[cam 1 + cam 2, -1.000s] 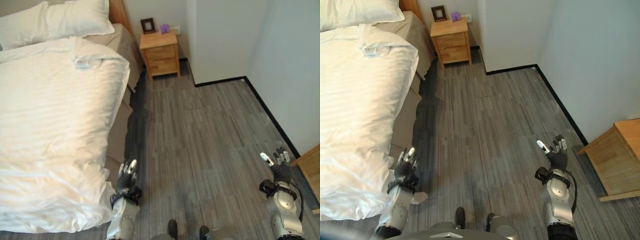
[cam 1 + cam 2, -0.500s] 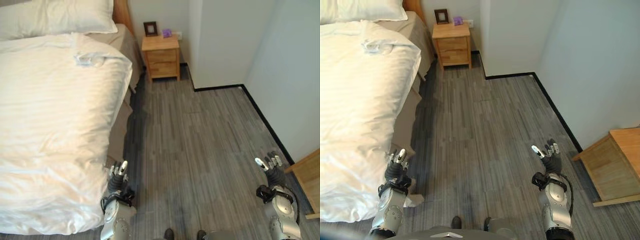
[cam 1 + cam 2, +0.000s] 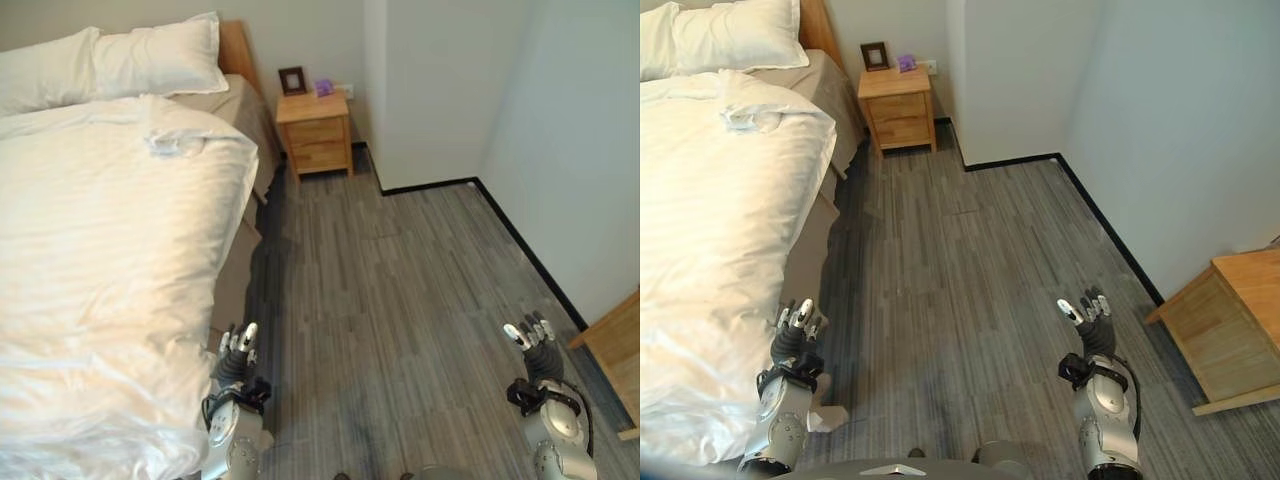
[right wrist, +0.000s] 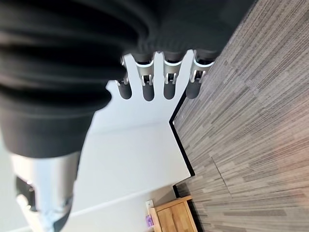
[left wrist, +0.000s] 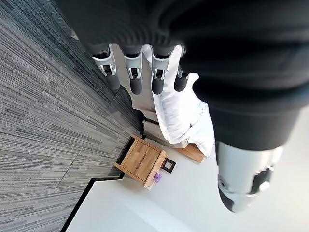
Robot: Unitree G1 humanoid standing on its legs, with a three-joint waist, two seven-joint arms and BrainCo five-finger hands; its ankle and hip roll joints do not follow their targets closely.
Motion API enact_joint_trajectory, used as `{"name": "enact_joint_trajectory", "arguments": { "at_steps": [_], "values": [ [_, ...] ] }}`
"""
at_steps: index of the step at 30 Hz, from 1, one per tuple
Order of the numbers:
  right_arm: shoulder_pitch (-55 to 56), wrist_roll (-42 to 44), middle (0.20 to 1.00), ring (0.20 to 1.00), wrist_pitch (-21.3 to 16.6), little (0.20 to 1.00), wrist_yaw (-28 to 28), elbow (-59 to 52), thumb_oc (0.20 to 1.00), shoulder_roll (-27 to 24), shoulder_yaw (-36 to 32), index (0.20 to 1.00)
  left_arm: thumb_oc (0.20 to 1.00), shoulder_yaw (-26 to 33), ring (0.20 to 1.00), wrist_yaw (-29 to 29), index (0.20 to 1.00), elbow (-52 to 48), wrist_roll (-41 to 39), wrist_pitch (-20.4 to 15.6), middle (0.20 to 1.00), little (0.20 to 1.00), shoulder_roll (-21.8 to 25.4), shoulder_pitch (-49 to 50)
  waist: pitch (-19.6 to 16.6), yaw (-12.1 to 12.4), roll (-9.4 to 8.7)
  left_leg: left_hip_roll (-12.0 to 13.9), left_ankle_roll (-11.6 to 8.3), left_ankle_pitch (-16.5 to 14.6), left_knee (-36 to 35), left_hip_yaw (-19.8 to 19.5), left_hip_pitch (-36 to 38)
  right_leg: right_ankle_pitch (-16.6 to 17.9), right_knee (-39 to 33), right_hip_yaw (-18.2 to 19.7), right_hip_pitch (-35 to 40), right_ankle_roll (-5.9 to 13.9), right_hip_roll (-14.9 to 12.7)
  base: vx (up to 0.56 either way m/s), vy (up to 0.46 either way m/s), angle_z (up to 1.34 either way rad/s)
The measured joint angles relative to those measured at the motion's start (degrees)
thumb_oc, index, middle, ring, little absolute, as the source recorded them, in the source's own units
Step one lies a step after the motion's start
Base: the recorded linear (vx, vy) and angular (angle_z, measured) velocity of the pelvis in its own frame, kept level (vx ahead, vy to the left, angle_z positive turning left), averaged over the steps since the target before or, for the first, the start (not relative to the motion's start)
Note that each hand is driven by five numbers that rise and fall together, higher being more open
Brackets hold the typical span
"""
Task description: Making the bed.
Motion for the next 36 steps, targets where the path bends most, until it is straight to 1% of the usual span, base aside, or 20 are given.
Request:
{"name": "enact_joint_trajectory", "arguments": {
  "at_steps": [2, 8, 9, 10, 11, 12, 13, 15, 16, 17, 18, 20, 21, 24, 25, 27, 29, 30, 33, 36],
  "values": [
    [-0.14, 0.00, 1.000, 1.000, 0.00, 1.000, -0.01, 0.01, 1.000, 0.00, 0.00, 1.000, 1.000, -0.06, 1.000, 0.00, 1.000, 0.00, 0.00, 0.00, 1.000, 1.000, 0.00, -0.01, -0.38, 0.05, -0.16, 0.16, 0.00, 0.00, 0.03, 0.02, 0.00, -0.01, -0.04, 0.01, 0.03, 0.00, 0.17, 0.00, 0.000, 0.00],
    [-0.20, 0.01, 1.000, 1.000, -0.01, 1.000, -0.07, 0.12, 1.000, -0.13, -0.02, 1.000, 1.000, -0.77, 1.000, 0.00, 1.000, 1.31, 0.00, 0.00, 1.000, 1.000, 0.00, 0.03, -0.66, 0.00, 0.17, 0.23, 0.00, 0.00, 0.20, 0.05, -0.03, -0.02, -0.01, 0.05, 0.06, -0.02, 0.25, 0.00, 0.000, 0.00],
    [0.40, 0.13, 1.000, 1.000, -0.02, 1.000, 0.14, 0.14, 1.000, 0.38, 0.23, 1.000, 1.000, -0.74, 1.000, 0.01, 1.000, 1.69, 0.00, 0.00, 1.000, 1.000, 0.01, 0.03, 1.19, -0.05, -0.16, 0.23, -0.01, -0.01, 0.12, 0.06, -0.04, -0.13, 0.02, 0.07, -0.04, -0.13, 0.30, 0.03, 0.094, -0.09],
    [0.25, 2.78, 1.000, 1.000, 0.84, 1.000, 1.44, 1.03, 1.000, 0.23, -0.42, 1.000, 1.000, -0.08, 1.000, -0.18, 1.000, 1.71, 3.61, 1.49, 1.000, 1.000, 0.36, -0.02, 1.97, 0.17, -0.57, 0.10, -0.14, -0.05, 0.89, 1.24, 0.98, 0.79, 0.75, -0.57, 0.35, -1.77, -0.34, -0.10, 0.194, -0.06],
    [0.00, 5.41, 1.000, 1.000, 2.06, 1.000, 2.04, 2.39, 1.000, 0.34, -2.14, 1.000, 1.000, 0.11, 1.000, -0.03, 1.000, 3.07, 6.75, 3.32, 1.000, 1.000, 1.06, 0.09, 2.63, -0.25, -0.70, -0.12, 0.29, -0.06, 0.72, 4.24, 2.73, 1.06, -0.54, -1.76, 3.90, -2.77, -1.69, -0.15, 0.219, 0.40],
    [0.40, 6.85, 1.000, 1.000, 1.78, 1.000, 1.63, 2.06, 1.000, 0.99, -5.19, 1.000, 1.000, -0.61, 1.000, 0.00, 1.000, 3.13, 6.95, 3.76, 1.000, 1.000, 1.09, -0.60, 2.55, -2.20, 0.61, 1.31, 1.21, 0.13, -2.25, 6.82, 4.75, 0.87, -2.00, -4.28, 6.40, -2.23, -1.41, -0.20, 0.137, 0.78],
    [0.25, 7.36, 1.000, 1.000, 1.22, 1.000, 0.76, 2.47, 1.000, -0.25, -6.34, 1.000, 1.000, -1.24, 1.000, 0.03, 1.000, 3.20, 8.00, 3.56, 1.000, 1.000, 1.22, -1.90, 1.83, -2.76, 1.40, 1.88, -0.13, -0.24, -2.27, 6.21, 3.85, -0.48, -1.58, -5.15, 6.12, -1.24, -1.39, -0.11, 0.059, 0.73],
    [-0.66, 7.46, 1.000, 1.000, 0.13, 1.000, 0.14, 2.47, 1.000, -1.90, -5.77, 1.000, 1.000, -1.65, 1.000, 0.56, 1.000, 1.45, 8.55, 3.02, 1.000, 1.000, 1.52, -2.47, 0.42, -1.54, 2.44, 1.68, -0.14, -0.26, -1.89, 7.34, 2.71, -0.77, -1.20, -5.47, 4.08, -0.82, -2.25, -0.07, 0.057, -0.03],
    [-1.17, 7.46, 1.000, 1.000, -0.35, 1.000, 0.12, 2.49, 1.000, -2.39, -4.07, 1.000, 1.000, -1.60, 1.000, 0.77, 1.000, -0.14, 8.55, 2.62, 1.000, 1.000, 2.05, -2.10, 0.12, -0.68, 2.64, 1.57, -0.15, 0.18, -1.86, 7.90, 2.09, -0.71, -1.02, -6.35, 3.16, -0.61, -2.83, -0.05, 0.064, -0.32],
    [-1.22, 7.43, 1.000, 1.000, -0.30, 1.000, 0.21, 2.52, 1.000, -3.27, -1.71, 1.000, 1.000, -1.67, 1.000, 0.79, 1.000, -1.33, 8.55, 2.46, 1.000, 1.000, 2.84, -1.67, -0.01, -0.09, 2.64, 1.46, -0.14, 0.52, -1.85, 8.27, 1.91, -0.66, -0.50, -6.42, 2.49, -0.42, -3.10, -0.05, 0.092, -0.14],
    [-0.89, 7.27, 1.000, 1.000, 0.00, 1.000, 0.28, 2.61, 1.000, -3.44, 0.31, 1.000, 1.000, -1.56, 1.000, 0.80, 1.000, -1.59, 8.58, 2.39, 1.000, 1.000, 3.36, -1.48, -0.14, 0.19, 2.16, 1.31, -0.02, 0.76, -1.84, 7.96, 1.87, -0.88, -0.08, -6.68, 2.44, -0.07, -3.40, -0.05, 0.125, 0.01],
    [-1.41, 6.07, 1.000, 1.000, 1.34, 1.000, 0.23, 2.48, 1.000, -3.96, 3.34, 1.000, 1.000, -1.60, 1.000, 0.54, 1.000, -0.99, 8.70, 2.41, 1.000, 1.000, 3.48, -0.24, -0.65, 1.08, 1.35, 1.12, 0.09, 0.83, -1.84, 7.79, 2.20, -0.71, 0.51, -7.09, 2.57, -0.31, -3.70, -0.01, 0.124, 0.11],
    [-1.65, 6.02, 1.000, 1.000, 1.75, 1.000, 0.28, 2.11, 1.000, -4.29, 4.66, 1.000, 1.000, -1.61, 1.000, 0.28, 1.000, 0.31, 8.93, 2.47, 1.000, 1.000, 3.28, 0.40, -0.70, 1.56, 0.81, 1.13, 0.10, 0.83, -1.84, 7.55, 2.73, -0.84, 0.40, -7.29, 3.34, -0.10, -3.75, 0.00, 0.080, 0.12],
    [-2.51, 6.11, 1.000, 1.000, 1.79, 1.000, 0.25, 1.69, 1.000, -1.16, 2.34, 1.000, 1.000, -1.57, 1.000, 0.16, 1.000, 4.51, 9.05, 2.86, 1.000, 1.000, 3.16, 3.53, -1.27, 2.10, -0.14, 1.21, 0.25, 0.67, -1.84, 6.05, 4.05, -1.36, -0.81, -8.27, 5.88, 0.47, -3.81, -0.01, 0.135, 0.22],
    [-2.67, 6.35, 1.000, 1.000, 1.62, 1.000, 0.02, 1.66, 1.000, -0.52, 1.32, 1.000, 1.000, -1.12, 1.000, 0.36, 1.000, 4.80, 9.01, 2.87, 1.000, 1.000, 2.64, 4.32, -1.43, 3.01, -0.10, 1.03, 0.33, 0.63, -1.84, 5.63, 4.10, -1.37, -1.02, -8.95, 6.30, 0.48, -4.09, -0.02, 0.076, 0.25],
    [-2.60, 6.39, 1.000, 1.000, 1.06, 1.000, -0.14, 1.66, 1.000, -0.08, 0.05, 1.000, 1.000, -0.31, 1.000, 0.74, 1.000, 5.35, 8.89, 3.13, 1.000, 1.000, 1.36, 4.78, -1.50, 2.99, 0.09, 0.78, 0.33, 0.63, -1.84, 4.13, 4.04, -1.37, -1.41, -10.00, 7.13, 0.48, -4.33, -0.02, 0.110, 0.36],
    [-2.31, 6.39, 1.000, 1.000, 1.03, 1.000, 0.09, 2.01, 1.000, -0.46, 0.07, 1.000, 1.000, -0.33, 1.000, 0.77, 1.000, 5.12, 8.98, 3.25, 1.000, 1.000, 1.66, 4.97, -1.52, 3.69, 0.17, 0.43, 0.32, 0.64, -1.84, 2.69, 3.85, -1.50, -1.35, -10.94, 7.83, 0.65, -4.89, 0.00, 0.095, 0.39],
    [-1.73, 6.39, 1.000, 1.000, 1.07, 1.000, 0.08, 2.23, 1.000, -0.60, 0.11, 1.000, 1.000, -0.29, 1.000, 0.77, 1.000, 4.57, 8.98, 3.24, 1.000, 1.000, 2.29, 5.14, -1.61, 3.70, 0.39, 0.05, 0.34, 0.64, -1.84, 1.66, 3.90, -2.21, -1.27, -11.52, 8.10, 1.35, -5.37, 0.02, 0.083, 0.35],
    [-1.73, 6.85, 1.000, 1.000, 1.11, 1.000, 0.13, 2.29, 1.000, -0.57, 0.12, 1.000, 1.000, -0.04, 1.000, 0.78, 1.000, 4.40, 8.98, 3.23, 1.000, 1.000, 2.38, 4.89, -1.88, 3.59, 0.91, -0.35, 0.34, 0.64, -1.86, 1.58, 3.63, -2.28, -1.34, -11.49, 7.98, 1.48, -5.73, 0.03, 0.084, 0.08],
    [-1.75, 6.89, 1.000, 1.000, 1.13, 1.000, 0.14, 2.31, 1.000, -0.58, 0.36, 1.000, 1.000, 0.01, 1.000, 0.87, 1.000, 4.40, 8.93, 3.21, 1.000, 1.000, 2.38, 4.52, -2.24, 3.44, 0.68, -0.53, 0.34, 0.65, -1.85, 1.56, 3.61, -2.27, -1.32, -11.44, 7.86, 1.49, -5.88, 0.03, 0.092, 0.00]
  ]
}}
